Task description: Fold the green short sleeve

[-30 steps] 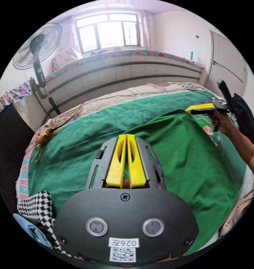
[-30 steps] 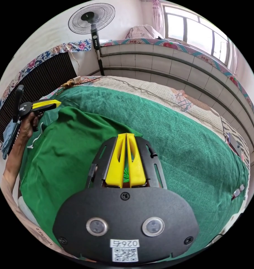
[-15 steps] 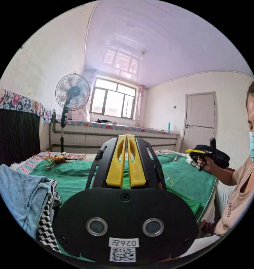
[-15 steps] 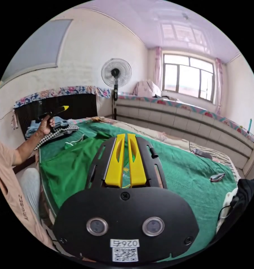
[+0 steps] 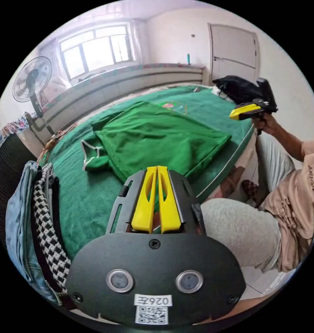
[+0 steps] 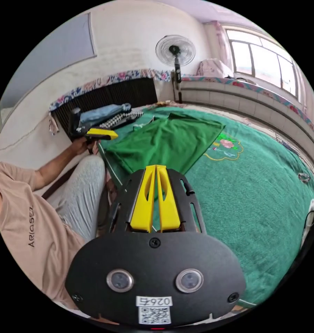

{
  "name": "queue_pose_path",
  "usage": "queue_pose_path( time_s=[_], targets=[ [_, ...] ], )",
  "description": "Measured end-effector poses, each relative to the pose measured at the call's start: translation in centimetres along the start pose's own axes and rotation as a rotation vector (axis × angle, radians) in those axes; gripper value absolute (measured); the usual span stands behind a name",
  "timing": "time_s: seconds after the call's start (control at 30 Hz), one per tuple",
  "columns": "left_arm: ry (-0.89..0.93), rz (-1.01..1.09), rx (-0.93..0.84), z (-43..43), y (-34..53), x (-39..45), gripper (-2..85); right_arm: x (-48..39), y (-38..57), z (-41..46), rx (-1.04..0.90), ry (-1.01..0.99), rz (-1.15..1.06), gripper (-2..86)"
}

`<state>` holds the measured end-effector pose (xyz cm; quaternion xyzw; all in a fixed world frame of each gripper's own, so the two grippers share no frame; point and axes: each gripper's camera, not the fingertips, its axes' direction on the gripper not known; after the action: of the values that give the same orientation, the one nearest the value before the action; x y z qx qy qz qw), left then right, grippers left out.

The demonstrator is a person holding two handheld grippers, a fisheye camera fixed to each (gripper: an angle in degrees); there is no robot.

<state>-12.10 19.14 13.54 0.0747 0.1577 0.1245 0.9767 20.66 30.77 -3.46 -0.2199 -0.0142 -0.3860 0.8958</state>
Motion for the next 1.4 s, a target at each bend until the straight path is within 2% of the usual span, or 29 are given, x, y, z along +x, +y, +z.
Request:
queue_pose_path(
  time_s=[0.03,0.07,0.17,0.37,0.5,0.57,0.67,0.77,1.0,1.17,1.4],
  targets=[
    [-0.101,-0.027,-0.143,1.1,0.6,-0.2,-0.8,-1.4,0.0,1.3,-0.059,0.007,-0.049,-0.3],
    [-0.17,-0.072,-0.194,1.2,1.5,-0.3,-0.7,-3.1,0.0,2.2,-0.097,0.024,-0.108,0.2],
    [-0.23,-0.083,-0.072,-1.4,3.2,1.5,-0.7,-6.9,0.5,3.1,-0.168,0.107,-0.256,3.6],
    [-0.13,0.039,0.152,-3.4,2.2,6.8,0.9,-13.9,1.3,5.9,-0.257,0.32,-0.484,6.6],
    [-0.094,0.072,0.145,-1.7,1.3,7.9,0.9,-17.1,2.0,8.9,-0.314,0.445,-0.598,7.0],
    [-0.042,0.08,0.102,0.0,1.1,7.7,8.0,-18.1,2.2,10.6,-0.335,0.5,-0.631,6.3],
    [0.105,0.067,-0.007,2.5,0.8,6.9,16.7,-18.7,2.0,11.8,-0.344,0.507,-0.65,5.6],
    [0.185,0.083,-0.098,4.5,0.5,7.1,16.2,-18.9,1.2,12.5,-0.359,0.513,-0.65,5.6],
    [-0.019,0.236,-0.147,5.8,-0.3,11.7,12.9,-16.8,-2.8,13.4,-0.456,0.508,-0.572,-1.2],
    [-0.109,0.266,-0.106,6.0,-1.0,13.1,13.5,-14.1,-7.9,11.6,-0.467,0.37,-0.463,-1.5],
    [-0.109,0.3,-0.119,8.1,-3.2,15.1,13.6,-10.0,-13.2,9.5,-0.472,0.175,-0.349,-1.5]
  ],
)
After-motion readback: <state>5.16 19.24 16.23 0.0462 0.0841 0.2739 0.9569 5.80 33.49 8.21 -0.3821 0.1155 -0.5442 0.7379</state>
